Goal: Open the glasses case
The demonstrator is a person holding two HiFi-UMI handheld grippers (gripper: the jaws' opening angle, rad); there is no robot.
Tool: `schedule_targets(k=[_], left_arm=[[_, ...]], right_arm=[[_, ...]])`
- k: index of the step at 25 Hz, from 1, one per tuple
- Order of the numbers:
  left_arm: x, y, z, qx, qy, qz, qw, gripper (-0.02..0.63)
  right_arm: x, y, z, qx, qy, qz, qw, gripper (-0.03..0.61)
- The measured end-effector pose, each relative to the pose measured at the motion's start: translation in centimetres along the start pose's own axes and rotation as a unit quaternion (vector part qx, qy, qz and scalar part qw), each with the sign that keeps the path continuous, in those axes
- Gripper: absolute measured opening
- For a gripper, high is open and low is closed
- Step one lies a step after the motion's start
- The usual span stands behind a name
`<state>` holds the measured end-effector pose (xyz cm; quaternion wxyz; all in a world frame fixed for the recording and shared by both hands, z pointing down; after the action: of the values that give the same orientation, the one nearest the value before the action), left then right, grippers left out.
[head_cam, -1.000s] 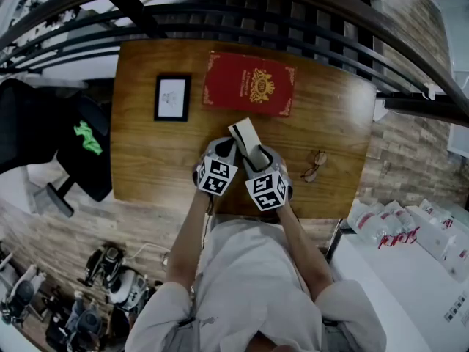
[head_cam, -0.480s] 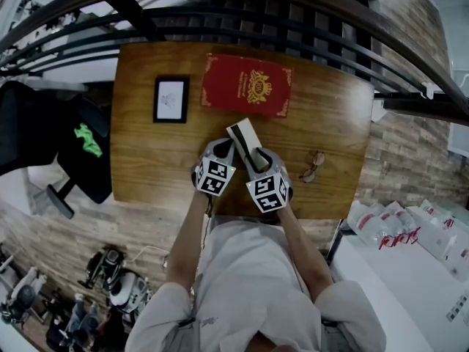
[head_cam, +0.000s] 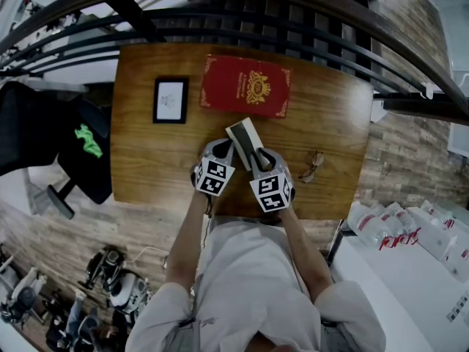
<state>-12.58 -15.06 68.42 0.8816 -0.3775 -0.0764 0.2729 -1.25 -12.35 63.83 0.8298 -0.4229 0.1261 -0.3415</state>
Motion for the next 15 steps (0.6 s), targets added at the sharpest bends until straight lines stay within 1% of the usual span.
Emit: schedule_targets(k=[7,15], left_arm=[[0.0,-0.2,0.1,0.008,0.001,0.0,1.0,0.02],[0.2,-0.1,0.0,0.005,0.004,0.003,1.0,0.02]], right_arm=[[1.6,0.3,0.3,0.001,-0.017,0.015,1.0,0.051],[2.1,0.5,0.3,0.005,-0.025,0.02,0.999,0.04]])
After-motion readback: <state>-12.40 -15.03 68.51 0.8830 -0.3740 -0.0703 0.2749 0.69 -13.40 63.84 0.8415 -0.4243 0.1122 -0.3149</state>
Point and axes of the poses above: the fingertips, and each gripper's own axes: y backward along the fingers, x to its right, z out of its underside, the point moved 5 cm from there along y, backward along the fingers, and after that the axes turned 6 degrees about -z, right-handed, at the moved point
